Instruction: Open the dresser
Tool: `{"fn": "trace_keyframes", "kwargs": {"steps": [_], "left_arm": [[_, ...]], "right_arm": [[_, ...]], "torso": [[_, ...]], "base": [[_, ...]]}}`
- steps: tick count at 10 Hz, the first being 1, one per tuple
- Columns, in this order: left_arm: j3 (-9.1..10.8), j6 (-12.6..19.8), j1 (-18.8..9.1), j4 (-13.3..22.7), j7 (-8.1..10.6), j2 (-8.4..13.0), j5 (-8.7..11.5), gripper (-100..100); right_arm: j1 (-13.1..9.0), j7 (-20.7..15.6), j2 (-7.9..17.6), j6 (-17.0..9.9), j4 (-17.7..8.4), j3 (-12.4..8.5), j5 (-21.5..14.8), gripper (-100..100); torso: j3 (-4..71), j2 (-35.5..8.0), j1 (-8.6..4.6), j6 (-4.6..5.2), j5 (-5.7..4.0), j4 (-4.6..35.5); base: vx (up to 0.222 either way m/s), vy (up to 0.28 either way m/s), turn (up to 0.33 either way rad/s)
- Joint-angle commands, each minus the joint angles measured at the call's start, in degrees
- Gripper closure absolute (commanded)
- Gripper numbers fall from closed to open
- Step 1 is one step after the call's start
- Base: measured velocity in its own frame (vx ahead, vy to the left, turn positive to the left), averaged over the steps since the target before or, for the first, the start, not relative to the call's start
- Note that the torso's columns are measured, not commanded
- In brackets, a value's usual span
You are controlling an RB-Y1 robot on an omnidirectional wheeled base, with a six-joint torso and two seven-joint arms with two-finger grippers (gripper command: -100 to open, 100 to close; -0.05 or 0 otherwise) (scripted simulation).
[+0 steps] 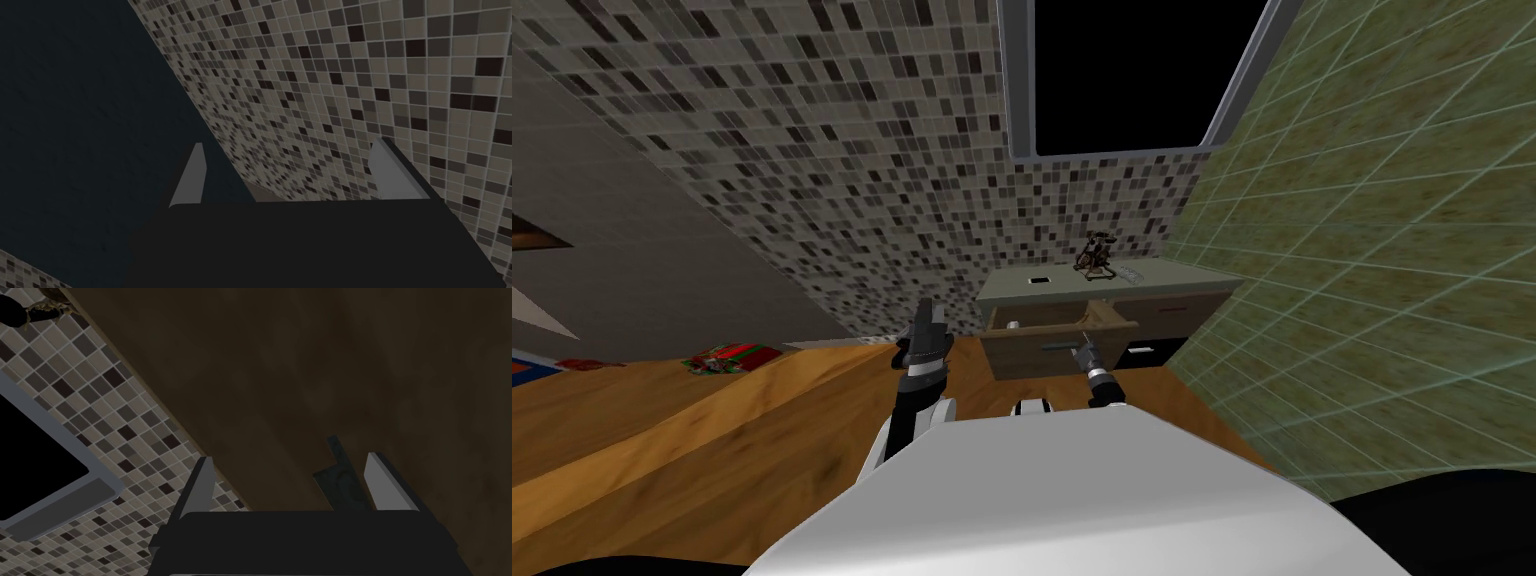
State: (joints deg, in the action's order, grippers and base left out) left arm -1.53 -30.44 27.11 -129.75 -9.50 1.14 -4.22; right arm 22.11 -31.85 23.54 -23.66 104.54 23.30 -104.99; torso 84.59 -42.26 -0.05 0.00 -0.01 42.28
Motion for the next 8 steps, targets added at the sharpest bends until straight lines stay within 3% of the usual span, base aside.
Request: {"fn": "trace_keyframes", "kwargs": {"steps": [1, 2, 3, 4, 8], "left_arm": [[0.00, 0.0, 0.0, 0.0, 0.00, 0.0, 0.0, 0], [0.00, 0.0, 0.0, 0.0, 0.00, 0.0, 0.0, 0], [0.00, 0.0, 0.0, 0.0, 0.00, 0.0, 0.0, 0], [0.00, 0.0, 0.0, 0.0, 0.00, 0.0, 0.0, 0], [0.00, 0.0, 0.0, 0.0, 0.00, 0.0, 0.0, 0]], "right_arm": [[1.2, -2.3, 1.0, 3.8, 3.9, -1.8, 2.3, -100], [1.6, -3.1, 1.4, 5.3, 5.3, -2.5, 3.2, -100], [2.0, -2.9, 1.1, 4.5, 4.0, -2.0, 2.7, -100], [2.1, -3.2, 1.1, 4.7, 4.1, -2.1, 2.8, 0], [2.4, -3.2, 1.2, 4.8, 3.7, -2.1, 2.8, 0]], "torso": [[0.0, 0.0, 0.09, -0.06, 0.06, 0.1], [-0.1, -0.2, 0.25, -0.09, 0.14, 0.2], [-0.2, -0.4, 0.41, -0.10, 0.23, 0.4], [-0.2, -0.4, 0.33, -0.12, 0.16, 0.3], [0.0, -0.1, 0.11, -0.01, 0.06, 0.1]], "base": [[0.027, 0.040, -0.070], [0.024, 0.044, -0.110], [0.016, 0.014, -0.035], [0.007, -0.003, -0.002], [0.000, 0.000, 0.000]]}}
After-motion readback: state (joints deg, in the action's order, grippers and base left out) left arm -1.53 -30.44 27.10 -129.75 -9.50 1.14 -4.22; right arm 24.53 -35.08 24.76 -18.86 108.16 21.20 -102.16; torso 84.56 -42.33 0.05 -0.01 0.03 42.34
